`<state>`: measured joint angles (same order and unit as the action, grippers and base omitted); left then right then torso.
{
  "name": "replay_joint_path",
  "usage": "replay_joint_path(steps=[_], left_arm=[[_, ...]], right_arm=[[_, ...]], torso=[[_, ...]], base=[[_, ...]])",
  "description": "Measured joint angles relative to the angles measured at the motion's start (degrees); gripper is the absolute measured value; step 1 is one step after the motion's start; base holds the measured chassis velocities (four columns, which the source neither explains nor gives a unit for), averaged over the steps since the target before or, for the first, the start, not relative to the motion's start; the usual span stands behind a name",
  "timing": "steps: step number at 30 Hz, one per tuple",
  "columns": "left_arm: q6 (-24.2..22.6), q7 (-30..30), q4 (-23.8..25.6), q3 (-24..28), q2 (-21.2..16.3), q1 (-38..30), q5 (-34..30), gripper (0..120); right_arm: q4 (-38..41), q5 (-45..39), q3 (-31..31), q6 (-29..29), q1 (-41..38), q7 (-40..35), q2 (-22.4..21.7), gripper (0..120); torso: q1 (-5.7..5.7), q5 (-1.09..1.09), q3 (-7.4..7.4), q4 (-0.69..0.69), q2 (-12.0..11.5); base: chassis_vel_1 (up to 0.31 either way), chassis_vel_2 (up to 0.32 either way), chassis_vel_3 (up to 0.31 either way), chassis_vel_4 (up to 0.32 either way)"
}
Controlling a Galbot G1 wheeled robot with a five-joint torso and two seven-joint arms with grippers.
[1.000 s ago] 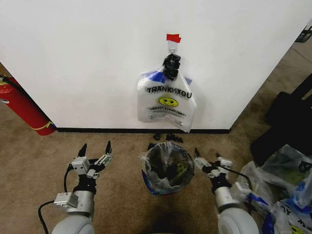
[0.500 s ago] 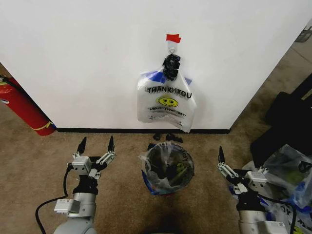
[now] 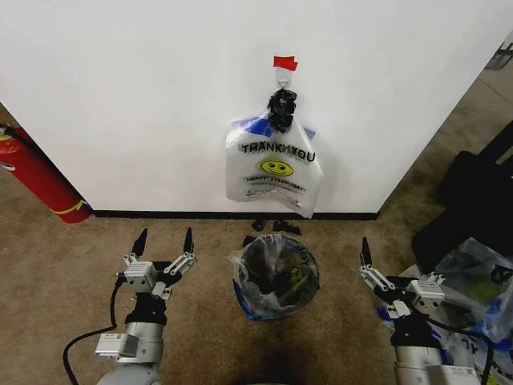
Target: Pick up the garbage bag from the wall and place it over the trash bin.
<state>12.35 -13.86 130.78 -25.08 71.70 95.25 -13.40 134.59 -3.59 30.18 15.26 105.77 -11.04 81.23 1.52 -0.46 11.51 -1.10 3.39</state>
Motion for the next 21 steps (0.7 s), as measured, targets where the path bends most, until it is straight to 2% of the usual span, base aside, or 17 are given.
replay_joint_path(steps=[7,21], left_arm=[[-0.15,0.30,-0.19,-0.71,-0.57,-0.46,-0.52,100],[1.14,0.19,-2.14,1.68,0.28,-0.41,2.25,100]], right_arm=[[-1.48,1.08,-0.03,1.97,-0.30,1.41,0.18,100],[-2.33,1.60,0.21,1.78,-1.18,0.92,1.43,100]], torso=[[0.00,0.00,0.00,-0.01,0.00],[0.00,0.00,0.00,0.00,0.00]], base=[[0.000,0.000,0.000,0.000],[0.000,0.000,0.000,0.000]])
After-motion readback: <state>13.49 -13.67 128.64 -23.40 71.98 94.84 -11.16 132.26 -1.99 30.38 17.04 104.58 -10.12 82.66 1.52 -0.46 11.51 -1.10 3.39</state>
